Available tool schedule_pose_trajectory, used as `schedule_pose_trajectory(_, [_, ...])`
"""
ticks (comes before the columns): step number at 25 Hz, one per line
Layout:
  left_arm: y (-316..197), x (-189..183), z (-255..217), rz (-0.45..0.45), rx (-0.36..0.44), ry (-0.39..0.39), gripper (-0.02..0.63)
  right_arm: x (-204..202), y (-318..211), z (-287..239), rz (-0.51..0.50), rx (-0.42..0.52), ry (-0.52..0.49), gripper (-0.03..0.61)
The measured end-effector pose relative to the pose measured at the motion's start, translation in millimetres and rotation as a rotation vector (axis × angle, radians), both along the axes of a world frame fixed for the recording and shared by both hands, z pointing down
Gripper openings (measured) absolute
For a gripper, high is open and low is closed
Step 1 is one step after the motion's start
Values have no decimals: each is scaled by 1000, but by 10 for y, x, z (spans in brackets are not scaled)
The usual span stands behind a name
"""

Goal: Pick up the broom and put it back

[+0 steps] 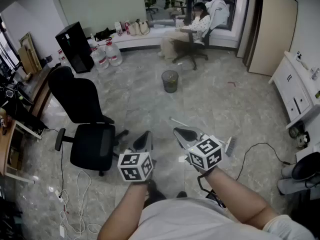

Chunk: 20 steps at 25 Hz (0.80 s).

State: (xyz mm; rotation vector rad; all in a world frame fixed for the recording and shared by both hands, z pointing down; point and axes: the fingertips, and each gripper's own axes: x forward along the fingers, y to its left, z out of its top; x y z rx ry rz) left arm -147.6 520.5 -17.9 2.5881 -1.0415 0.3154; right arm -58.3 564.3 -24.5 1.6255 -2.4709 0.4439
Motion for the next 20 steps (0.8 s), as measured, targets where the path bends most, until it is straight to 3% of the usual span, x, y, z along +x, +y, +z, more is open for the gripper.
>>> schedule_pose_trajectory(11, [-501,-113,102,34,-26,20,6,-213,-500,89,10,-17,-5,3])
schedule_pose_trajectory(20, [-1368,-299,92,125,-37,34,6,-490,-1334,152,78,-46,10,3])
